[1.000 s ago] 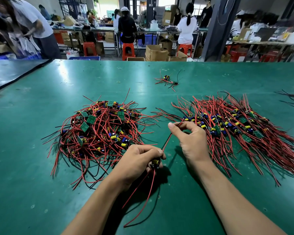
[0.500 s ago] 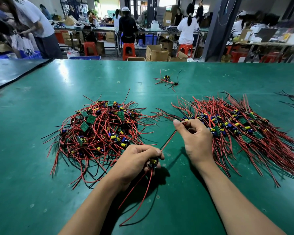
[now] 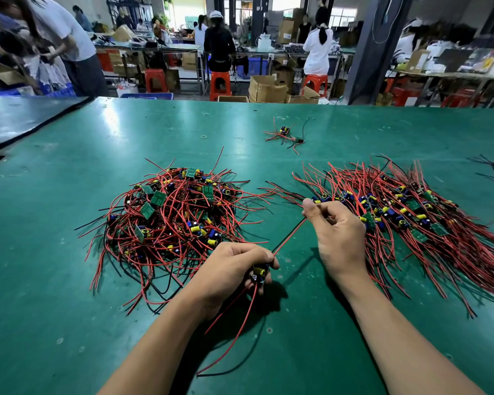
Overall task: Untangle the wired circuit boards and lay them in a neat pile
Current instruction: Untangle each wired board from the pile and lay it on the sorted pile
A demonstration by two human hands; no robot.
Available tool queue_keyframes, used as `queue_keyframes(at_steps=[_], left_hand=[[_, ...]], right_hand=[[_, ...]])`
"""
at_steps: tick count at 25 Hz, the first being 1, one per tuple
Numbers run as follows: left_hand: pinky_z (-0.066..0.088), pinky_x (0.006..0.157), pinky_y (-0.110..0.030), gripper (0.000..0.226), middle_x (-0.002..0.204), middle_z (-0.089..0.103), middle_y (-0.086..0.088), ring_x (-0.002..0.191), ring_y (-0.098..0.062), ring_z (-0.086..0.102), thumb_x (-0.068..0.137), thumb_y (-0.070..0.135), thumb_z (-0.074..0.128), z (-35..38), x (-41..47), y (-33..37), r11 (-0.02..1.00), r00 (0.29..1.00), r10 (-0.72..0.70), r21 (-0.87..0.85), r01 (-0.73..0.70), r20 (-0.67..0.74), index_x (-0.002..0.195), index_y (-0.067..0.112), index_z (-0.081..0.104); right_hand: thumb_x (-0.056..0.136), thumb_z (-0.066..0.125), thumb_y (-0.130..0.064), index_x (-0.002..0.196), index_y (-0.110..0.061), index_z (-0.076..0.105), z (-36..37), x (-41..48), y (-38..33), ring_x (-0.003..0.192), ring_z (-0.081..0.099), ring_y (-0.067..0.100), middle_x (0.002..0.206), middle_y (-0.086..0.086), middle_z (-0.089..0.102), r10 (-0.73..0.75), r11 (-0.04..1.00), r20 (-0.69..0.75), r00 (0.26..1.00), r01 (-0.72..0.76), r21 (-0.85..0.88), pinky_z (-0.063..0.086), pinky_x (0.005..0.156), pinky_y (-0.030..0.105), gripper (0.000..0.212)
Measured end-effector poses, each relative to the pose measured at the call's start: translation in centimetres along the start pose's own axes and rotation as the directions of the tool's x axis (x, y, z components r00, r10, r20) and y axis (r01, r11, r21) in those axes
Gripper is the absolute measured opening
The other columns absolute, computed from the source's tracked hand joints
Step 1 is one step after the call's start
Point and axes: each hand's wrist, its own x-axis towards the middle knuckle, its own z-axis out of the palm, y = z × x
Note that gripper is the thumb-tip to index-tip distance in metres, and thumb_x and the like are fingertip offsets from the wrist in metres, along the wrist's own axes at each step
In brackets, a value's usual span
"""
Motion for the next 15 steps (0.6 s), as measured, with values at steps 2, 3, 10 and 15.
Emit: queue_keyframes(at_steps=[2, 3, 10, 15], left_hand=[[0.043, 0.042, -0.019, 0.028, 0.058, 0.062, -0.009, 0.043, -0.016, 0.051, 0.092, 0.011, 0.059, 0.0, 0.1, -0.1, 1.000, 1.000, -0.007, -0.022, 0.007, -0.008, 0.068, 0.012, 0.074], [0.043, 0.042, -0.019, 0.027, 0.059, 0.062, -0.009, 0.043, -0.015, 0.050, 0.092, 0.011, 0.059, 0.1, 0.1, -0.1, 0.999, 1.000, -0.011, -0.031, 0.011, -0.014, 0.070, 0.011, 0.074], [0.052, 0.048, -0.022, 0.037, 0.081, 0.074, -0.012, 0.054, -0.019, 0.065, 0.095, 0.038, 0.055, -0.1, 0.9, -0.1, 0.987, 0.993, -0.008, -0.162, -0.011, -0.115, 0.098, 0.004, 0.071], [0.059, 0.059, -0.029, 0.036, 0.098, 0.074, -0.020, 0.077, -0.025, 0.072, 0.097, 0.035, 0.052, -0.5, 1.0, -0.1, 0.955, 0.992, -0.016, -0.295, -0.021, -0.121, 0.110, 0.005, 0.067]], right_hand=[[0.085, 0.061, -0.065, 0.072, -0.023, 0.071, 0.2, -0.1, 0.1, 0.049, 0.037, 0.011, 0.052, -0.010, 0.049, 0.097, 0.995, 0.007, 0.995, -0.098, 0.038, 0.030, 0.051, 0.030, 0.046], [0.081, 0.060, -0.071, 0.074, -0.024, 0.072, 0.3, -0.1, 0.1, 0.050, 0.035, 0.016, 0.053, -0.008, 0.045, 0.154, 0.986, 0.019, 0.988, -0.154, 0.068, 0.029, 0.052, 0.034, 0.049], [0.093, 0.043, -0.070, 0.089, -0.030, 0.070, 0.7, -0.2, -0.5, 0.043, 0.048, 0.011, 0.067, -0.016, 0.061, 0.366, 0.917, 0.138, 0.920, -0.382, 0.114, 0.035, 0.044, 0.025, 0.049], [0.098, 0.061, -0.029, 0.100, -0.022, 0.075, 0.8, -0.9, -0.9, 0.062, 0.059, 0.008, 0.081, -0.008, 0.069, 0.255, 0.967, 0.289, 0.923, -0.242, -0.083, 0.046, 0.062, 0.022, 0.016]])
